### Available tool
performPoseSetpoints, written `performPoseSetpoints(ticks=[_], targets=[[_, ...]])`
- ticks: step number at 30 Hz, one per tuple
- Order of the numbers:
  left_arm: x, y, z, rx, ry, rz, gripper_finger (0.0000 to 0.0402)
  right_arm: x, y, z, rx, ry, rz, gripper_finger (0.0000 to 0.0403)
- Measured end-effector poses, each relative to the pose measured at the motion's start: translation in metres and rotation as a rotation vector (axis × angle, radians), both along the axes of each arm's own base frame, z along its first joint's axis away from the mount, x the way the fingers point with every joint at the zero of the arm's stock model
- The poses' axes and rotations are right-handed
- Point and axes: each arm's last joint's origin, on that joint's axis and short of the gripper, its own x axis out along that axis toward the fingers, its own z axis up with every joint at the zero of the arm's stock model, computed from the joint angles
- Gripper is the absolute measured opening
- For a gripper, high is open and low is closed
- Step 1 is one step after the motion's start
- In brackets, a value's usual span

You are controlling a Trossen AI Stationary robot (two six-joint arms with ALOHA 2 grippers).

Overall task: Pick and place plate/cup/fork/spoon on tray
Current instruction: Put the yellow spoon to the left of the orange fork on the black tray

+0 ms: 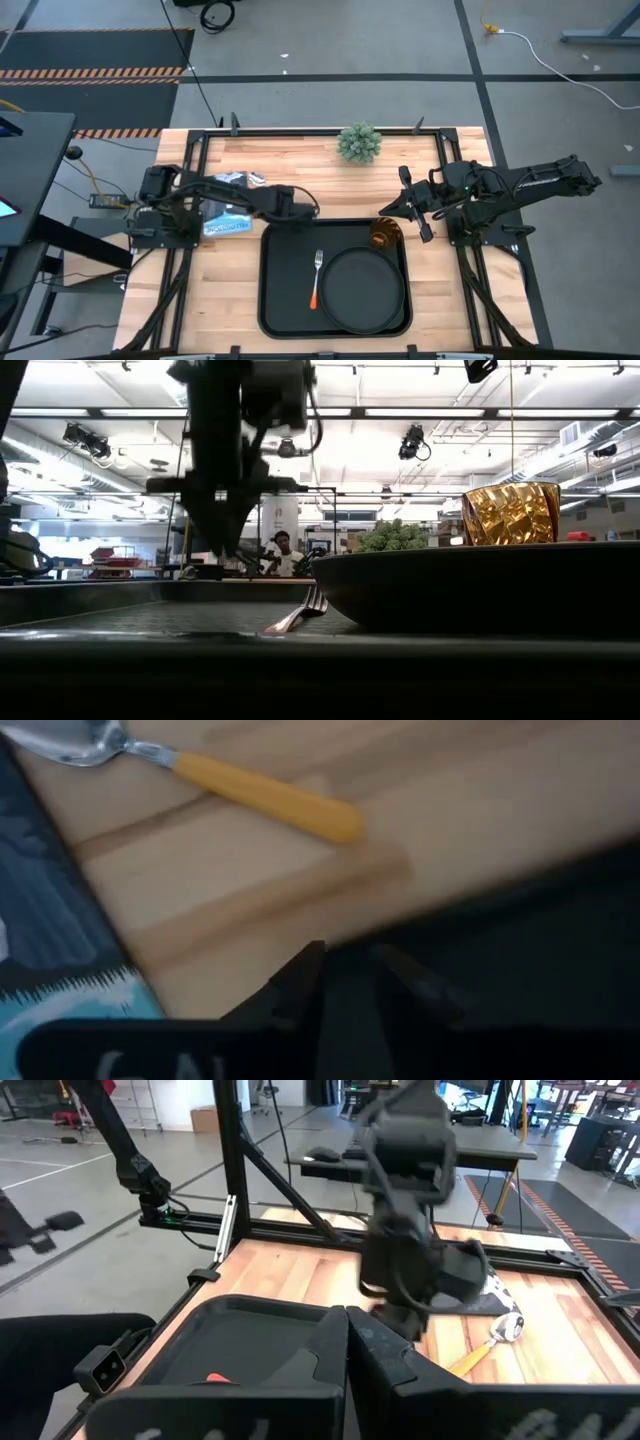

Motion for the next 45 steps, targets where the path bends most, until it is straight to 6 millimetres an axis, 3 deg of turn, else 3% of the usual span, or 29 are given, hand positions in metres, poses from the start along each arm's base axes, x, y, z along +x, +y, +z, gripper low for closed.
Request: performPoseSetpoints(ticks=[6, 10, 20, 33, 45], targets=[[-0.008, 0.029, -0.020, -0.018, 0.009, 0.080, 0.0096, 0.000, 0.000, 0.000, 0.000, -0.001, 0.000, 0.0011], [-0.009, 0.038, -0.020, 0.027, 0.007, 0.117, 0.0117, 0.000, -0.001, 0.000, -0.042, -0.010, -0.009, 0.0011], [-0.015, 0.078, -0.020, 0.037, -0.030, 0.370, 0.0153, -0.003, -0.007, -0.005, -0.181, 0.048, -0.236, 0.0011], [-0.015, 0.081, -0.021, 0.092, -0.162, 0.710, 0.0167, -0.015, -0.007, -0.008, -0.188, 0.104, -0.356, 0.0006], [-0.008, 0.083, -0.055, 0.079, -0.129, 0.876, 0.0167, -0.020, 0.021, -0.010, -0.164, 0.106, -0.198, 0.0006]])
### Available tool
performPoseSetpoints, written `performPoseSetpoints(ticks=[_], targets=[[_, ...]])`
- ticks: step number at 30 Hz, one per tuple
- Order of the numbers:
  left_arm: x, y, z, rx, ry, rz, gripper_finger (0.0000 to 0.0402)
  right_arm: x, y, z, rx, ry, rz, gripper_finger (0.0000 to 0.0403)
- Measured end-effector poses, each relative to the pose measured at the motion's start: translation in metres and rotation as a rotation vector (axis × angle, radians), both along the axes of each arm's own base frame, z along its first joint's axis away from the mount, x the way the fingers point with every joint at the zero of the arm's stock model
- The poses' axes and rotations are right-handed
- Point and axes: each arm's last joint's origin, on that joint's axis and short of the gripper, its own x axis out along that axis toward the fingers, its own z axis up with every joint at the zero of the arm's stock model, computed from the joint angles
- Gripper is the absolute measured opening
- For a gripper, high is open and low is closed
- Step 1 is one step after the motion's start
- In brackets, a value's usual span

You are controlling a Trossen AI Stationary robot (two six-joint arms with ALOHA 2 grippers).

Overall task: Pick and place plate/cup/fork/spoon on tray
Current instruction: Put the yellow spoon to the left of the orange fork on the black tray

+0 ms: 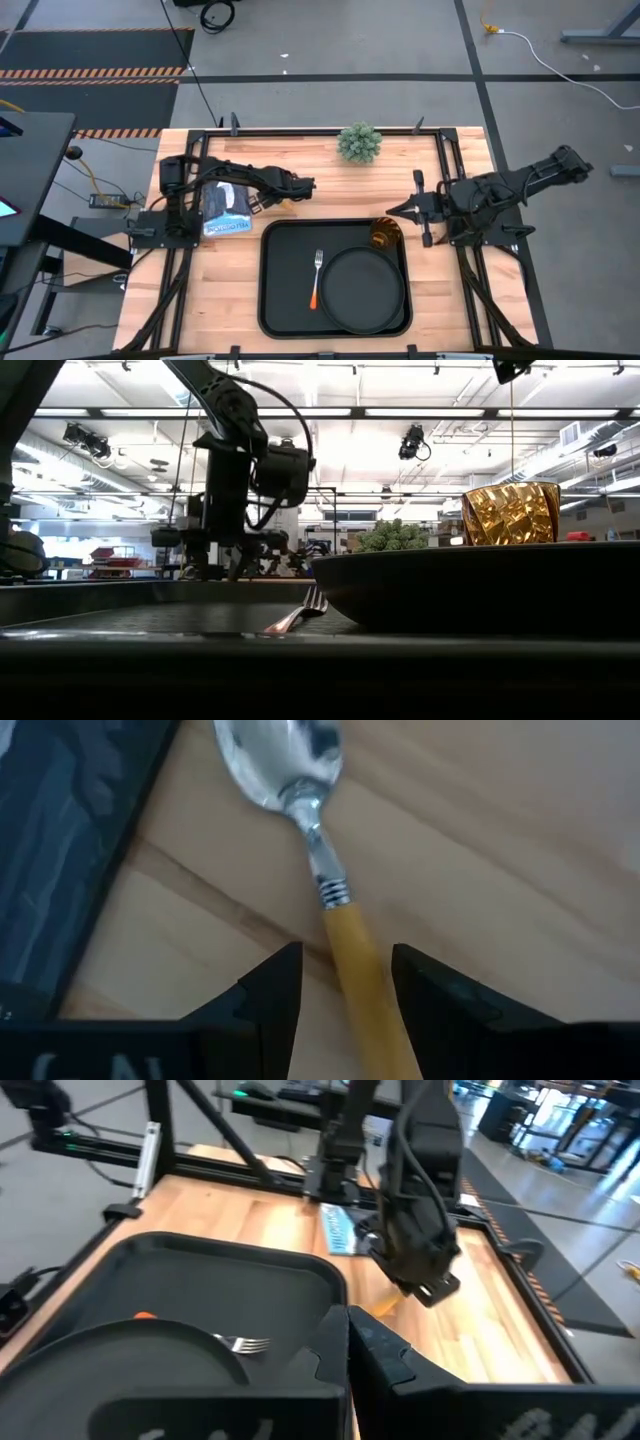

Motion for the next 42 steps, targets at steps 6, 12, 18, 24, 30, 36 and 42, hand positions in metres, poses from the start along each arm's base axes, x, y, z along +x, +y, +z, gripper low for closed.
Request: performPoseSetpoints(ticks=[6, 12, 18, 24, 30, 36, 42], targets=[[0.000, 0.002, -0.006, -0.045, 0.016, -0.009, 0.0166, -0.003, 0.008, 0.000, 0.014, -0.001, 0.047, 0.0006], [0.000, 0.004, -0.005, -0.079, 0.033, -0.074, 0.0132, -0.005, 0.014, 0.000, 0.015, -0.004, 0.080, 0.0006], [0.000, 0.004, -0.005, -0.091, 0.045, -0.117, 0.0082, -0.005, 0.016, 0.002, 0.023, -0.025, 0.093, 0.0006], [0.000, 0.003, -0.005, -0.101, 0.068, -0.182, 0.0062, -0.005, 0.017, 0.002, 0.026, -0.025, 0.095, 0.0006], [0.000, 0.003, -0.005, -0.104, 0.088, -0.234, 0.0064, -0.005, 0.017, 0.002, 0.026, -0.024, 0.095, 0.0006], [0.003, 0.003, -0.003, -0.076, 0.114, -0.301, 0.0063, -0.005, 0.017, 0.002, 0.033, -0.022, 0.093, 0.0007], [0.004, 0.003, -0.002, -0.070, 0.128, -0.337, 0.0062, -0.005, 0.017, 0.003, 0.039, -0.029, 0.092, 0.0007]])
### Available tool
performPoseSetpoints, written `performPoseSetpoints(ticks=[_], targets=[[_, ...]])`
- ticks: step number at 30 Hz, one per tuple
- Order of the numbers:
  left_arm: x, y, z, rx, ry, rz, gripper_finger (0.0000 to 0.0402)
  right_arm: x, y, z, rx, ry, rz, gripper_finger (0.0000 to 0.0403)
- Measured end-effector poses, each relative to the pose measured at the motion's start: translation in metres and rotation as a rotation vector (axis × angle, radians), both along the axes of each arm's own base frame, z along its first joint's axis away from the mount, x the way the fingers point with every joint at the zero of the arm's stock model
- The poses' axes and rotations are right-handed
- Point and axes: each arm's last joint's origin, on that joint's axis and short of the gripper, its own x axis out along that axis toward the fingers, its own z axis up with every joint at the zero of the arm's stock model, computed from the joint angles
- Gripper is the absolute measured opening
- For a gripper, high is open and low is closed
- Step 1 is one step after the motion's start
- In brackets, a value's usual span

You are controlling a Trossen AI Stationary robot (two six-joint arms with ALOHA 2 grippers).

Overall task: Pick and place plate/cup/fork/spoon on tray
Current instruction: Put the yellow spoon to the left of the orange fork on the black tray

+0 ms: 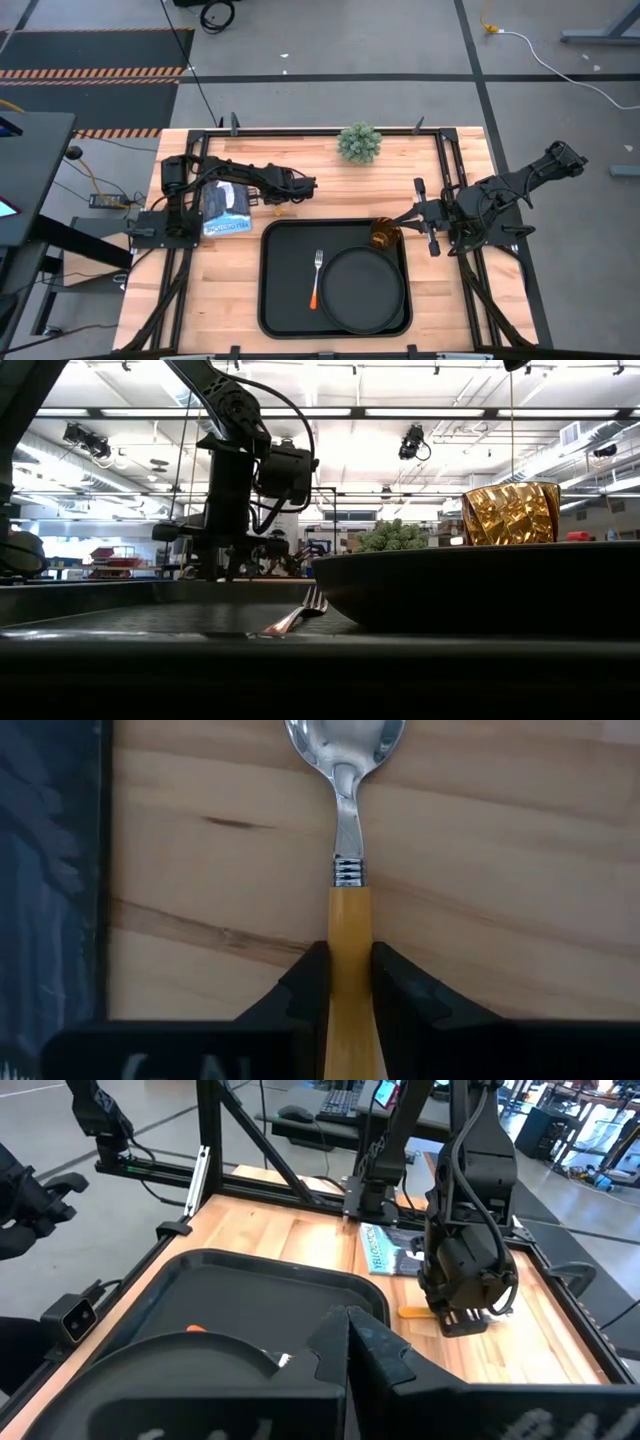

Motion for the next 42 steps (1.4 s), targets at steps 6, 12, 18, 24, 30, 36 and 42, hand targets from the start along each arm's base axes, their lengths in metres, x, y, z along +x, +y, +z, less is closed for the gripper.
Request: performPoseSetpoints(ticks=[6, 12, 18, 24, 30, 36, 42], targets=[[0.000, 0.001, 0.002, 0.000, 0.011, -0.040, 0.0062, 0.000, 0.000, 0.000, 0.012, 0.000, -0.003, 0.0008], [-0.003, 0.002, 0.015, 0.010, -0.004, -0.065, 0.0064, 0.000, 0.000, 0.001, 0.016, -0.008, -0.003, 0.0008], [-0.006, 0.002, 0.032, 0.034, -0.055, -0.070, 0.0063, 0.000, 0.000, 0.001, 0.017, -0.011, -0.003, 0.0008], [-0.006, -0.008, 0.045, 0.045, -0.108, -0.087, 0.0066, 0.000, 0.000, 0.001, 0.018, -0.011, -0.003, 0.0008], [-0.001, -0.031, 0.047, 0.012, -0.158, -0.110, 0.0066, 0.000, 0.000, 0.001, 0.028, -0.011, -0.006, 0.0008], [0.004, -0.058, 0.048, -0.021, -0.198, -0.143, 0.0068, 0.000, 0.000, 0.001, 0.031, -0.012, -0.007, 0.0008], [0.009, -0.095, 0.049, -0.065, -0.272, -0.180, 0.0068, 0.000, 0.000, 0.001, 0.048, -0.010, -0.012, 0.0008]])
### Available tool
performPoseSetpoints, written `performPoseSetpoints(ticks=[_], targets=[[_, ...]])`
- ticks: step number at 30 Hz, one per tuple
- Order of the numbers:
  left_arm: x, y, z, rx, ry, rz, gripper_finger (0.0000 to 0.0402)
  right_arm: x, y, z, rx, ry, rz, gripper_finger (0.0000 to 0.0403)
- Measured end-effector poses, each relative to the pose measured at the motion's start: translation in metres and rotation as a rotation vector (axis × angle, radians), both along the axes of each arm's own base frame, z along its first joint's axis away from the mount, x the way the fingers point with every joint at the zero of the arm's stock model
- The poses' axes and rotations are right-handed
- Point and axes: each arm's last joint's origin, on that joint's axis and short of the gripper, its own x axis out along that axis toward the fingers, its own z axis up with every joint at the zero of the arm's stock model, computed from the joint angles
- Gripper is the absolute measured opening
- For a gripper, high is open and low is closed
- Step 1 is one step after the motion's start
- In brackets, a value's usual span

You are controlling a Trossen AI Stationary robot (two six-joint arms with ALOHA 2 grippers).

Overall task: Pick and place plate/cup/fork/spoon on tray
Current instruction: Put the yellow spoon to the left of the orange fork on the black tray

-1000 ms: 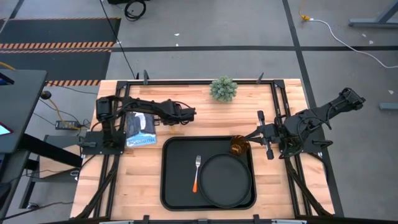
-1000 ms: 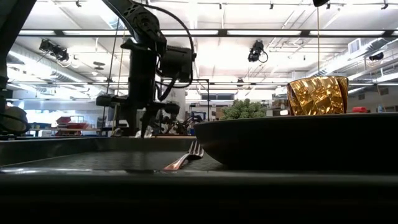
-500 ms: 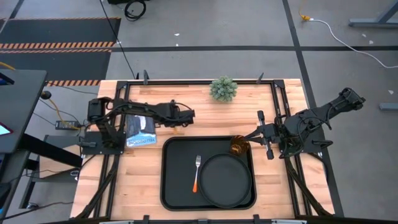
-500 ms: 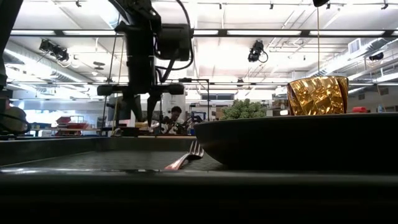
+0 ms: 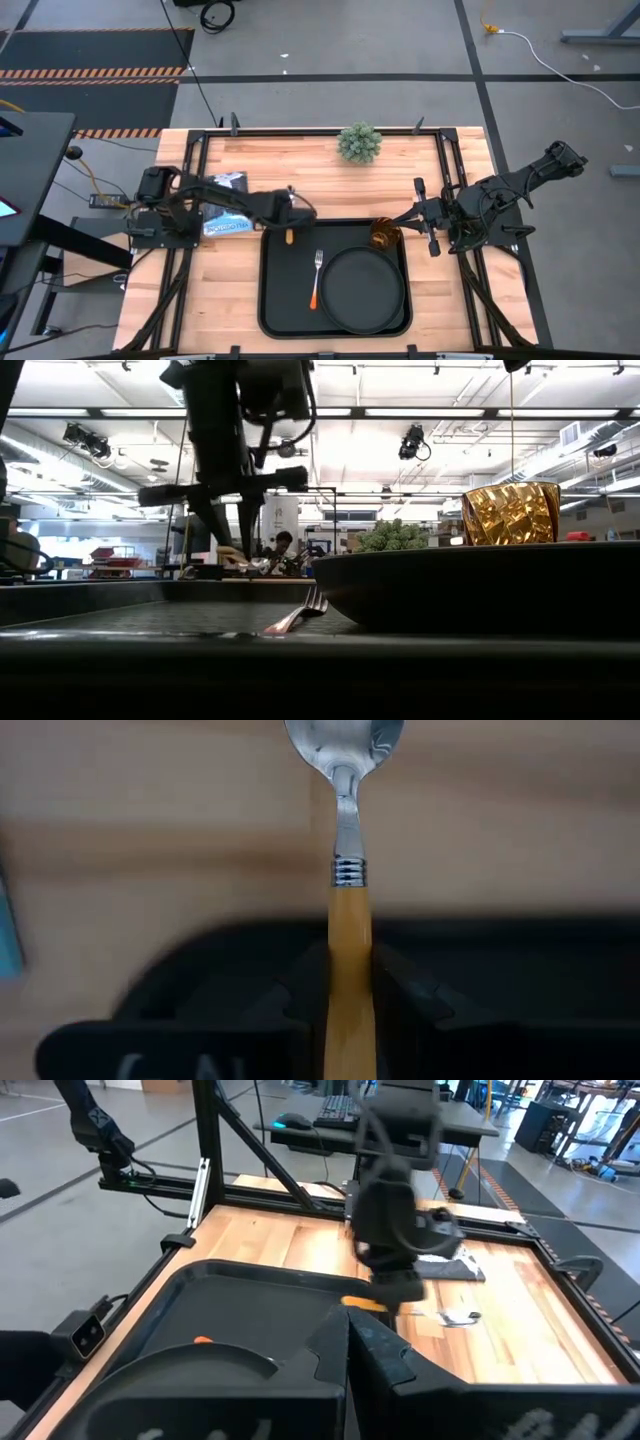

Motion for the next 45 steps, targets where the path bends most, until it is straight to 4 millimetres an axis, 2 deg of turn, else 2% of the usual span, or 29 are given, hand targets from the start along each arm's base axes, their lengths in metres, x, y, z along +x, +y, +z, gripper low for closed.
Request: performPoseSetpoints(ticks=[8, 16, 23, 31, 45], targets=[[-0.006, -0.058, 0.000, -0.040, -0.058, -0.047, 0.0070, 0.000, 0.000, 0.000, 0.020, 0.002, -0.005, 0.0008], [-0.013, -0.111, 0.004, -0.020, -0.222, -0.068, 0.0071, 0.000, 0.000, 0.000, 0.022, 0.001, -0.006, 0.0008], [-0.011, -0.145, -0.013, -0.069, -0.290, -0.111, 0.0070, 0.000, 0.000, 0.000, 0.031, 0.003, -0.008, 0.0008], [-0.009, -0.161, -0.033, -0.112, -0.288, -0.105, 0.0070, 0.000, 0.000, 0.001, 0.034, -0.002, -0.008, 0.0008], [-0.010, -0.170, -0.039, -0.217, -0.244, -0.143, 0.0072, 0.000, 0.000, 0.001, 0.049, 0.000, -0.003, 0.0008]])
